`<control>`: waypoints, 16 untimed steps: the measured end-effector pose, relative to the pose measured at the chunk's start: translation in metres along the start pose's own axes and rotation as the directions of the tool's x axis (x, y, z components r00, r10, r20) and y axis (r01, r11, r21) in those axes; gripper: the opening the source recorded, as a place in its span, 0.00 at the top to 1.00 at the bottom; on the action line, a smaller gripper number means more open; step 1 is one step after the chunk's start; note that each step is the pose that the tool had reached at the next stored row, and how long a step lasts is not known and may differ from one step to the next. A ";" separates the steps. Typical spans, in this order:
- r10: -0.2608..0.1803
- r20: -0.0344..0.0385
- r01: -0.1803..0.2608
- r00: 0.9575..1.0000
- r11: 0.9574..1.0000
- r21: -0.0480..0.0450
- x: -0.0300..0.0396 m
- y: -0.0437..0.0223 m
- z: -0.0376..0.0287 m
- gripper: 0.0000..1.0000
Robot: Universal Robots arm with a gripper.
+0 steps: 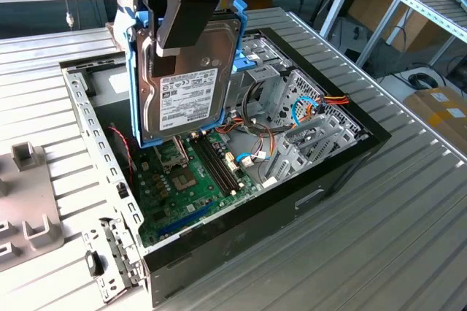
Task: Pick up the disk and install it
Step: 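Pick up the disk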
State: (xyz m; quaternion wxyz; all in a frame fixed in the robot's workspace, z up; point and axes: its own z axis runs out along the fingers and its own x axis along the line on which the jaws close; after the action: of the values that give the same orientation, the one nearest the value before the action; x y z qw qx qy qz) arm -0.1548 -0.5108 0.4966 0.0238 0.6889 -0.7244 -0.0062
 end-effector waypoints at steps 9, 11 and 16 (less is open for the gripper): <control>0.000 0.000 0.000 1.000 1.000 0.000 -0.0004 -0.0071 -0.0004 0.63; 0.000 0.000 0.000 1.000 1.000 0.000 -0.0004 -0.0084 -0.0003 0.63; 0.000 0.000 0.000 1.000 1.000 0.000 -0.0006 -0.0109 -0.0005 0.63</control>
State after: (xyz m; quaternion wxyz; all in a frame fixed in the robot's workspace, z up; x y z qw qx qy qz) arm -0.1439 -0.5108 0.4967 0.0239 0.6889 -0.7244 -0.0061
